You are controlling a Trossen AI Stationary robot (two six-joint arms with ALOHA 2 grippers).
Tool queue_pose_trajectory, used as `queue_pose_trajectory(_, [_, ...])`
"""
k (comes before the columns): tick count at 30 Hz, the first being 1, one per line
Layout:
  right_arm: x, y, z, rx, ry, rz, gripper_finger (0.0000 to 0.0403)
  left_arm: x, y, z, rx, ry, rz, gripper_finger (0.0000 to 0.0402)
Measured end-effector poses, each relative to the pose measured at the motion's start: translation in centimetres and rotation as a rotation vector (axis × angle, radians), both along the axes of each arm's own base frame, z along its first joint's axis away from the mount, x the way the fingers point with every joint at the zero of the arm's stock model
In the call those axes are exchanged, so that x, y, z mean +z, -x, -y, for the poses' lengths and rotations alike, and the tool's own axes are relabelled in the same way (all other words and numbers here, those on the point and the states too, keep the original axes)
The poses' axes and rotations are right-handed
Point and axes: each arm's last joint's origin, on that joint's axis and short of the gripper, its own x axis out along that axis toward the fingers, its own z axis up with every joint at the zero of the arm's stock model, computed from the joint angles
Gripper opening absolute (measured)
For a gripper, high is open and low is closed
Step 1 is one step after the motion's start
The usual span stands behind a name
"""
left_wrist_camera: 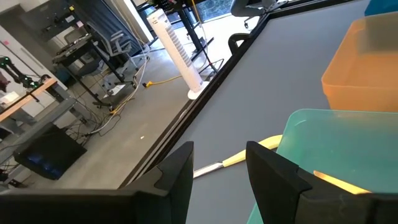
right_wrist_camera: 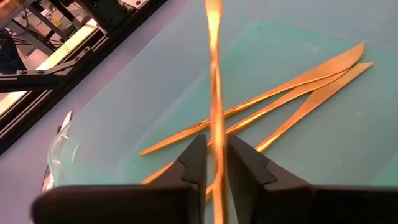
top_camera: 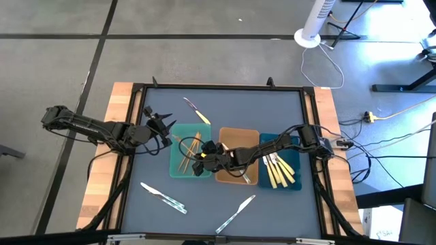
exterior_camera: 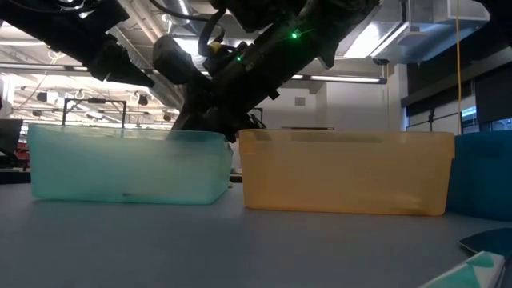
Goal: Sort silverware by color (type)
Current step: Put the gold knife into the green bin, then put the yellow knife into the blue bin
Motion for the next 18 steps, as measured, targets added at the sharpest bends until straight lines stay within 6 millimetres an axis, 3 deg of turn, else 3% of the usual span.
queue_pose_trajectory(9, [0.10, -0.07, -0.01, -0.001, -0.001, 0.012, 0.0129, -0.01, -0.01, 0.01, -0.008, 0.005, 0.000, 0.0141])
queue_pose_trajectory(18, [0.62, -0.54, -0.14, 0.006, -0.021, 0.100, 0.0138, 0.27, 0.15, 0.23, -0.120, 0.064, 0.022, 0.0141])
